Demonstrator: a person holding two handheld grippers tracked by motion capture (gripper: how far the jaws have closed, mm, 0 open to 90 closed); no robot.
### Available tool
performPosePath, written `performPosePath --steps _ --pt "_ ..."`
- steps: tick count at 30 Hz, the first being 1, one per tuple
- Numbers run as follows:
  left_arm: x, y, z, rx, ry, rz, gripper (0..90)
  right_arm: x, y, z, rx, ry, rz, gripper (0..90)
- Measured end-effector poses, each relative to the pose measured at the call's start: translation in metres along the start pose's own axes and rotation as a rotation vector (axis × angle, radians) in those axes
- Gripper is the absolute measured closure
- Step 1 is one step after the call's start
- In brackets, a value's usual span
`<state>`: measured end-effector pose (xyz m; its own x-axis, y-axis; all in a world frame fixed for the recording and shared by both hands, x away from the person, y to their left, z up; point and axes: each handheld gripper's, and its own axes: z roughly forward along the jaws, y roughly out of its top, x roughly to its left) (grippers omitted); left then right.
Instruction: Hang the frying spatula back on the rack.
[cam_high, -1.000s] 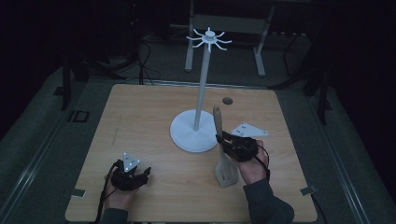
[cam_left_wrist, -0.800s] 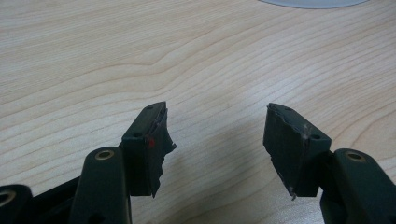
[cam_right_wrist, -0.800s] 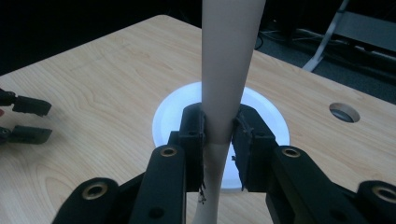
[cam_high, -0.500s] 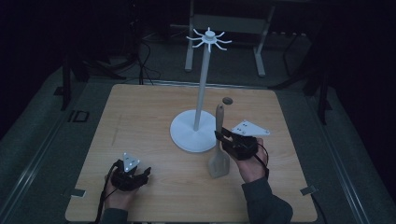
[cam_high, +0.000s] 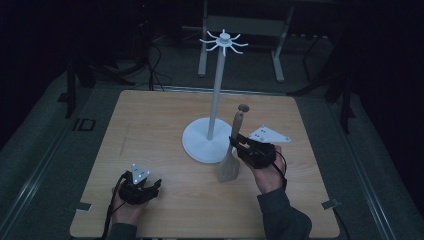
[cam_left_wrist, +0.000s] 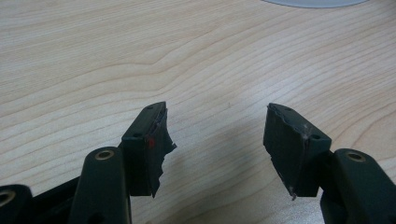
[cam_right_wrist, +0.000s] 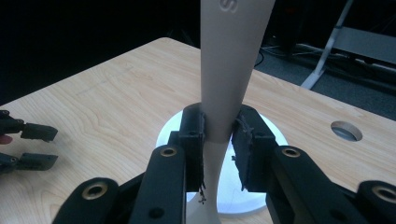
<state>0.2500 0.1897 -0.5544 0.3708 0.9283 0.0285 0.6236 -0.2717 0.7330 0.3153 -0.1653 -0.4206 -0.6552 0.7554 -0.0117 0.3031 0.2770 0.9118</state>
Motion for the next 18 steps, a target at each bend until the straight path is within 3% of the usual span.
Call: performPosePath --steps 18 --pt "0.0007 -0.0001 0.0000 0.004 0.004 -0.005 40.5 -0.0039 0.0051 0.0056 -0.032 -0.010 0.009 74.3"
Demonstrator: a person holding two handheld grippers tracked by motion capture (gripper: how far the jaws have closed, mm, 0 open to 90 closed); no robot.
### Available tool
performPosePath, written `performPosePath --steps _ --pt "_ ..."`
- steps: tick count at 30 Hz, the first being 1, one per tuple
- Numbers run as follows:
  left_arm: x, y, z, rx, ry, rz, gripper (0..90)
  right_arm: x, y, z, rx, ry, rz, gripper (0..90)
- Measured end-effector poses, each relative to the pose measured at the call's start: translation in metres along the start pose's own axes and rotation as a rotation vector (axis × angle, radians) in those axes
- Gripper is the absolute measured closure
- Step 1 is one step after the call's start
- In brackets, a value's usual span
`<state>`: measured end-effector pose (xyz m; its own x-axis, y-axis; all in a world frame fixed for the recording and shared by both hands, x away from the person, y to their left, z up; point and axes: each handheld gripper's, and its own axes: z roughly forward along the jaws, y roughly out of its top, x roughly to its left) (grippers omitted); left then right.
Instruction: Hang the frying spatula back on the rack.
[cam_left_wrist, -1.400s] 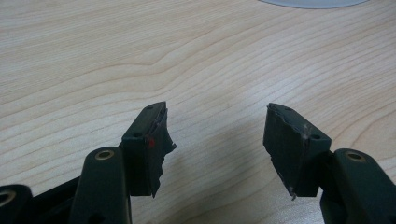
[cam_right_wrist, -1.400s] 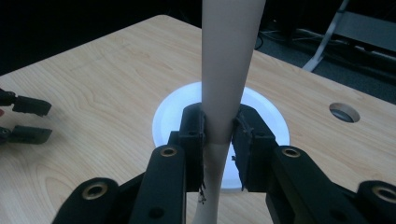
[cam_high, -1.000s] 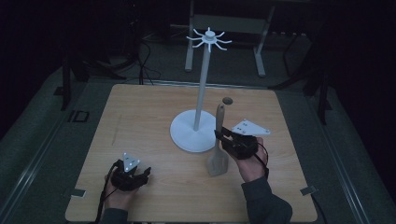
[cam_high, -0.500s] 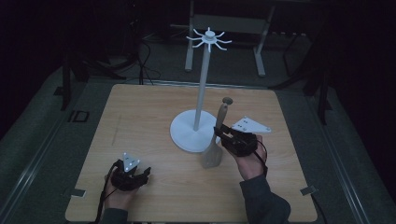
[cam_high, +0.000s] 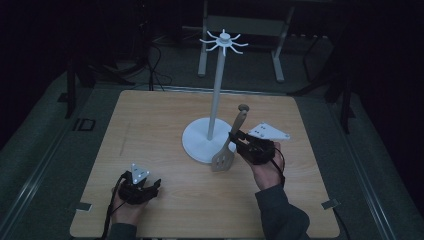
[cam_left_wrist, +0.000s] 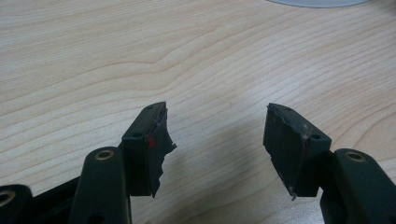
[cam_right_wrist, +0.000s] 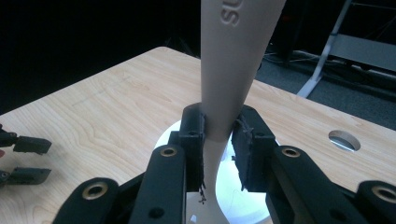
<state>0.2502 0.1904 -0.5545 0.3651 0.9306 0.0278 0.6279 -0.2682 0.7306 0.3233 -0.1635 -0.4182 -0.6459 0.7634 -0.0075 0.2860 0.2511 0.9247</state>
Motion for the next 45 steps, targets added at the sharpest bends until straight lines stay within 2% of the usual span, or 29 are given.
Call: performPosePath --steps 16,26,45 --pt "0.000 0.000 0.000 -0.001 -0.001 -0.002 40.5 -0.004 0.011 -0.003 -0.040 -0.005 -0.009 74.5" --pt "0.000 0.000 0.000 0.002 -0.001 -0.001 40.5 -0.009 0.025 -0.003 -0.072 0.010 -0.044 74.5" --pt "0.000 0.000 0.000 0.005 -0.002 0.001 40.4 -0.021 0.055 -0.001 -0.079 -0.016 -0.054 74.6"
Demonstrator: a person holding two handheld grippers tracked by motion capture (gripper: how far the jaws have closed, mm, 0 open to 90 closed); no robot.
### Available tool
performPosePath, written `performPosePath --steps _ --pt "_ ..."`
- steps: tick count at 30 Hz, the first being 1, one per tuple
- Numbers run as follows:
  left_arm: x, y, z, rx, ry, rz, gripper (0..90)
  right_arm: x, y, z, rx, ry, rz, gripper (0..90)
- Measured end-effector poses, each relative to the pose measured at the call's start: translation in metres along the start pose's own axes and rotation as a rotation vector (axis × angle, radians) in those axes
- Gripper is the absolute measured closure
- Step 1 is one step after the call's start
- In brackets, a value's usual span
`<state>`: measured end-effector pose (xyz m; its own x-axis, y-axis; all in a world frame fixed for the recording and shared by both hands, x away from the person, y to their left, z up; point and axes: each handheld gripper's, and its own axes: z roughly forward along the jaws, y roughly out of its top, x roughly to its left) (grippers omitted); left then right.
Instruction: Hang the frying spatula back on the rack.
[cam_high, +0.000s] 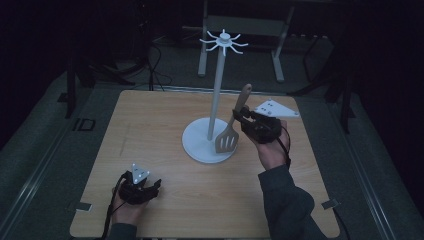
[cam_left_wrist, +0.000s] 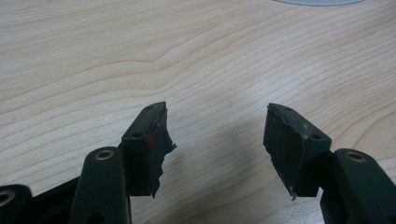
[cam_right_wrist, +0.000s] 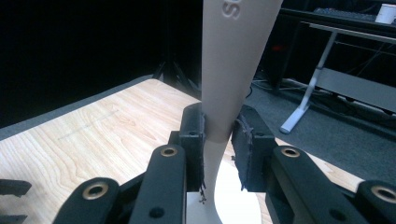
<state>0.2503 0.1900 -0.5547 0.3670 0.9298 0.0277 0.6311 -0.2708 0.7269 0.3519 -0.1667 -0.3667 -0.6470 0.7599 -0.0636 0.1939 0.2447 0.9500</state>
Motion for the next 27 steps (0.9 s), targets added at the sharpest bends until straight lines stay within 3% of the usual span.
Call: performPosePath --steps 15,27 --pt "0.001 0.000 -0.001 -0.005 0.002 -0.004 40.4 0.007 0.029 0.010 -0.008 -0.015 -0.027 74.5" --pt "0.002 0.000 -0.001 -0.003 0.000 -0.002 40.4 0.014 0.042 0.020 -0.012 -0.021 -0.031 74.6"
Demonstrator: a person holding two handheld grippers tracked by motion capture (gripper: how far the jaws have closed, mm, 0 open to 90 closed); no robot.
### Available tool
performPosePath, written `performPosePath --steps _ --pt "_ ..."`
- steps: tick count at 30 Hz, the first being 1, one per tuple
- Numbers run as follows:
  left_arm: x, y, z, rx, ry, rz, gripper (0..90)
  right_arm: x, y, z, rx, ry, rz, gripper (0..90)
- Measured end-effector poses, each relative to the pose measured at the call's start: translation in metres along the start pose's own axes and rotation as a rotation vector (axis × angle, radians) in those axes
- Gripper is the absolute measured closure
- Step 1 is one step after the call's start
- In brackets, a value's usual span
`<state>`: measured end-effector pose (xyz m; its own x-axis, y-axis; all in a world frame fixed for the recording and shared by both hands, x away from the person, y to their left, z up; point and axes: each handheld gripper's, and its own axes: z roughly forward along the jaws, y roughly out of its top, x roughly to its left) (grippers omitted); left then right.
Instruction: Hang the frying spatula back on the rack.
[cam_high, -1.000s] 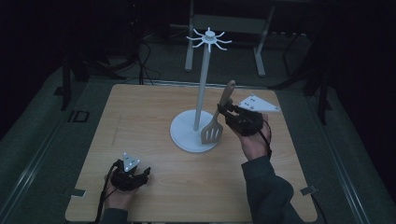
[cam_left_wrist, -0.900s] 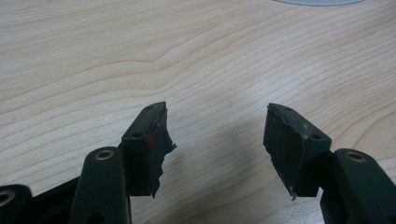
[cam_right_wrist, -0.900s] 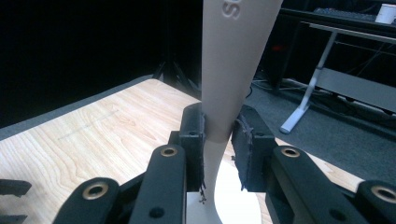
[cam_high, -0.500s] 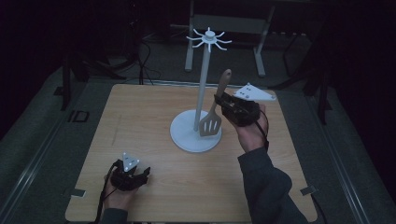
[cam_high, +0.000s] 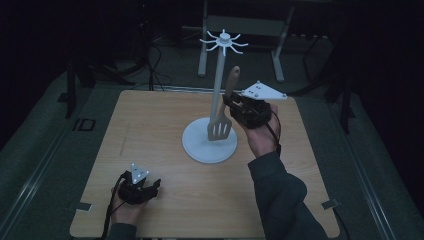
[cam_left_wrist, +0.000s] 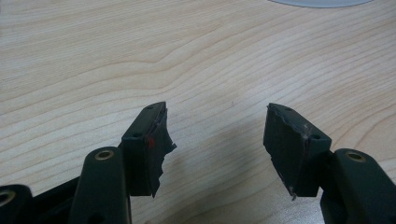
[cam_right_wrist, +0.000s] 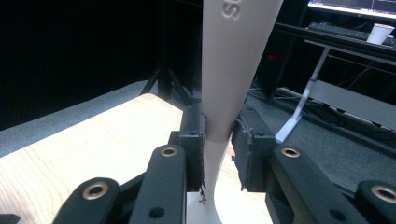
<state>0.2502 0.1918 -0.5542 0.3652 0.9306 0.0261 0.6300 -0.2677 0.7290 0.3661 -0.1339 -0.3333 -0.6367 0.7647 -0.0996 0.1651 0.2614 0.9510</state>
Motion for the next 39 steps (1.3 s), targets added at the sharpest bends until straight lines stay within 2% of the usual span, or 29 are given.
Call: performPosePath --steps 39 --pt "0.000 0.000 0.000 0.000 0.003 0.004 40.4 0.011 0.022 0.015 0.000 0.003 0.017 74.5"
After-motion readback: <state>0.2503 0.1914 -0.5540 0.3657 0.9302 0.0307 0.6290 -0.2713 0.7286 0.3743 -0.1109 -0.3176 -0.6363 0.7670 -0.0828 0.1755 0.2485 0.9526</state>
